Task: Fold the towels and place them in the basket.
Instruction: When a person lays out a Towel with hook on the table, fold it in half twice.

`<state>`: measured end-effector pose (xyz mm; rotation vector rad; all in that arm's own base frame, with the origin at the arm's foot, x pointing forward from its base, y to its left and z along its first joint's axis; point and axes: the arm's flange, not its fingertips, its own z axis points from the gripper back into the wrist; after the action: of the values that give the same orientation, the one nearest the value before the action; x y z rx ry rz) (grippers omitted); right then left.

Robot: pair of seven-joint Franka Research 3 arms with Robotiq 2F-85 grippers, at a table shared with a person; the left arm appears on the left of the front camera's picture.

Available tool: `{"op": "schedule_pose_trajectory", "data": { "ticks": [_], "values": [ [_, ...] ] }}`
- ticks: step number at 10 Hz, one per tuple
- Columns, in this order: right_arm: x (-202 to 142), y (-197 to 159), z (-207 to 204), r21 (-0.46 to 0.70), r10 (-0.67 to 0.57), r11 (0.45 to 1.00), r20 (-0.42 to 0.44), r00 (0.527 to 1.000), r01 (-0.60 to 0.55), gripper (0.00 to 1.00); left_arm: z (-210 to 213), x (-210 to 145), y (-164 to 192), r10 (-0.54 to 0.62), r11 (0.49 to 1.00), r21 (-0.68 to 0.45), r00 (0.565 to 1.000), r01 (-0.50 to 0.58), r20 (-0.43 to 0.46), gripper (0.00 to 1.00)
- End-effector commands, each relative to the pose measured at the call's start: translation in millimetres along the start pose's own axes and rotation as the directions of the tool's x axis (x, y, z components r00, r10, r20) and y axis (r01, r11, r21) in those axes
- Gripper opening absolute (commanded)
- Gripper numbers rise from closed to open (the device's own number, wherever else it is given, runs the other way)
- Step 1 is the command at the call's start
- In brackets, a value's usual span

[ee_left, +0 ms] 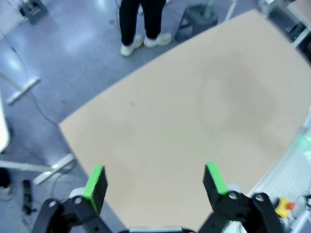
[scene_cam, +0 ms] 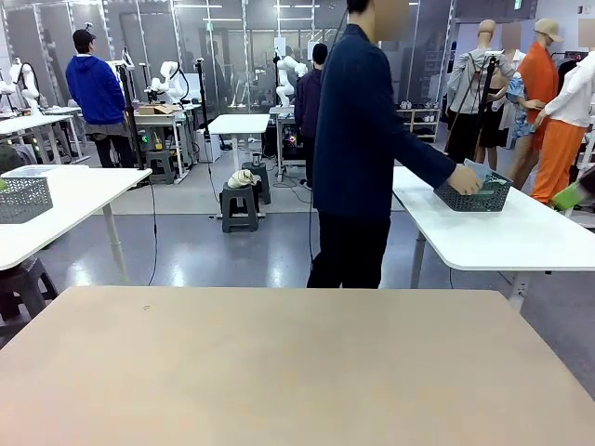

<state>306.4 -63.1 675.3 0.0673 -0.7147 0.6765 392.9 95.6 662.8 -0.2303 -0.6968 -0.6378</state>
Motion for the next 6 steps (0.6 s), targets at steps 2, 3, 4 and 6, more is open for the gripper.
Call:
{"op": "schedule_pose_trajectory", "data": {
  "ticks": [2, 3, 4, 6],
  "values": [
    [10.4, -13.0, 71.5, -0.021, 0.016, 1.0, -0.006, 1.0, -0.016, 1.0, 53.1, 22.8, 13.4, -0.042, 0.999, -0.03, 0.999, 0.043, 0.032, 1.0],
    [13.1, -11.9, 95.2, -0.029, 0.008, 1.0, 0.002, 1.0, -0.008, 1.0, 70.1, 27.8, 13.2, -0.046, 0.999, -0.022, 0.998, 0.047, 0.051, 1.0],
    [13.7, -9.8, 119.0, -0.028, 0.017, 0.999, 0.014, 1.0, -0.017, 1.0, 93.9, 31.9, 11.2, -0.065, 0.998, 0.004, 0.997, 0.064, 0.05, 1.0],
    [12.1, -3.3, 144.7, -0.04, 0.03, 0.999, 0.033, 0.999, -0.029, 1.0, 133.7, 35.4, 7.7, -0.072, 0.997, 0.036, 0.996, 0.071, 0.045, 1.0]
  ]
}}
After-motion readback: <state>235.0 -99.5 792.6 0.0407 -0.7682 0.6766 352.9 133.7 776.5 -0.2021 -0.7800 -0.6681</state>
